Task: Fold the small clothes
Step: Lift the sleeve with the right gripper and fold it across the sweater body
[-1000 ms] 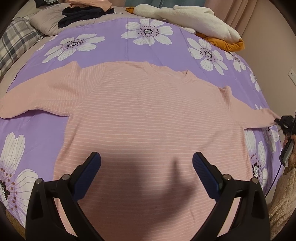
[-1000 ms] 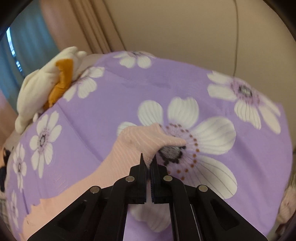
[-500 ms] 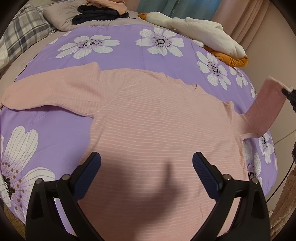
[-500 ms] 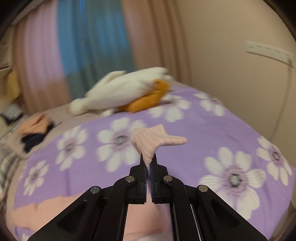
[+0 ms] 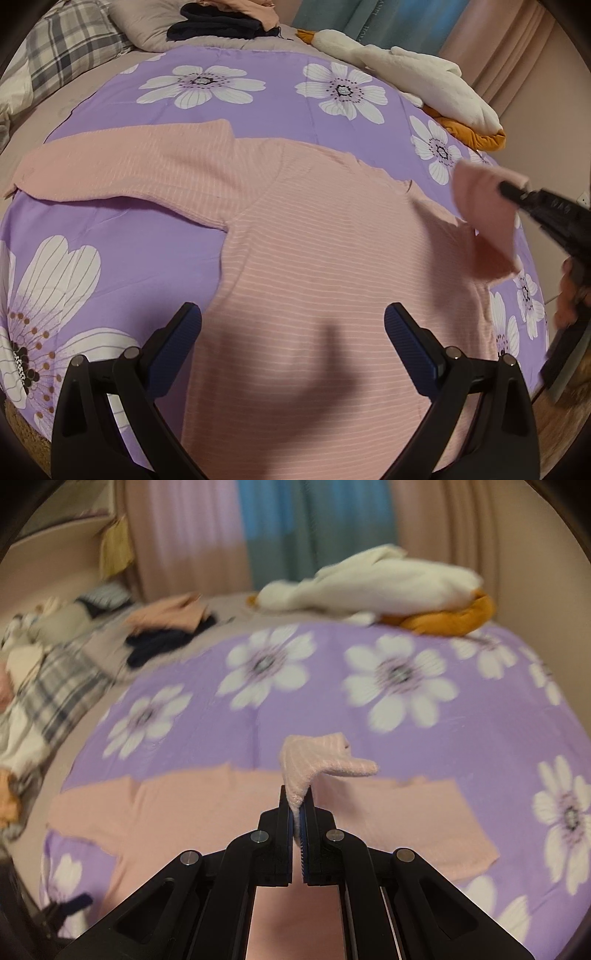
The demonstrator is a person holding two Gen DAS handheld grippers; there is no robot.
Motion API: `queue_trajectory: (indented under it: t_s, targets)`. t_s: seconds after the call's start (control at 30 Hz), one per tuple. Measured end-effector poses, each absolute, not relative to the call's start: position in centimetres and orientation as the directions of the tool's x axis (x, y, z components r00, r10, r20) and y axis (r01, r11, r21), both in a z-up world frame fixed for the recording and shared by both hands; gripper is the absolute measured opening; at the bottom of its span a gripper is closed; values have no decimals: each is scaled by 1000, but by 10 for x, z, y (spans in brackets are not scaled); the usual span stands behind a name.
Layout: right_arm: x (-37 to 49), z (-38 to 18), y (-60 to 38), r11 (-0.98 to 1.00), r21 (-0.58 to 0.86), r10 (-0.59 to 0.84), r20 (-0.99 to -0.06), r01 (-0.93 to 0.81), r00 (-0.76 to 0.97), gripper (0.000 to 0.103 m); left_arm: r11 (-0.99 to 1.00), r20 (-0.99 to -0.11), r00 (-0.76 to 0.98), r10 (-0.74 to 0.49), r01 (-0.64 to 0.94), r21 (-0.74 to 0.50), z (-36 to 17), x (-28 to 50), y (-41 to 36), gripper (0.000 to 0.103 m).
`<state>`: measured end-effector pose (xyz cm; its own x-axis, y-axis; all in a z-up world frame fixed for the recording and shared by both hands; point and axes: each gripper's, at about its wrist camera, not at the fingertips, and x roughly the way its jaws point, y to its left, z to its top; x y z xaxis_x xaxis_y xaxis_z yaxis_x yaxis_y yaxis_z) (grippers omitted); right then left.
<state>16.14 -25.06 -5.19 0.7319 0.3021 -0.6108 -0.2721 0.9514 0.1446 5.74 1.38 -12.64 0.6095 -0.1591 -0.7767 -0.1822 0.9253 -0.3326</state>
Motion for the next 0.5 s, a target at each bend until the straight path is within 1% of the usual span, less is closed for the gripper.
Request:
queue_trajectory:
  t_s: [0.23,0.4,0.47,0.5]
  targets:
    - [158,-108,-204,927,171,350,-720,-334,600,4,923,-780,606,-154,-194,-333,-130,56,20,99]
    - [159,-138,-191,916,200,366,-772,-347,520,4,921,-783,601,-160,-194,-337,-133,58,21,99]
    - [160,-143,-190,907,217,383,-784,-362,489,6,917,-778,603,-177,-186,-353,-132,60,20,99]
    - [161,-145,-190,900,235,398,-787,-367,472,9,914,-774,604,-189,-181,-364,-132,61,20,99]
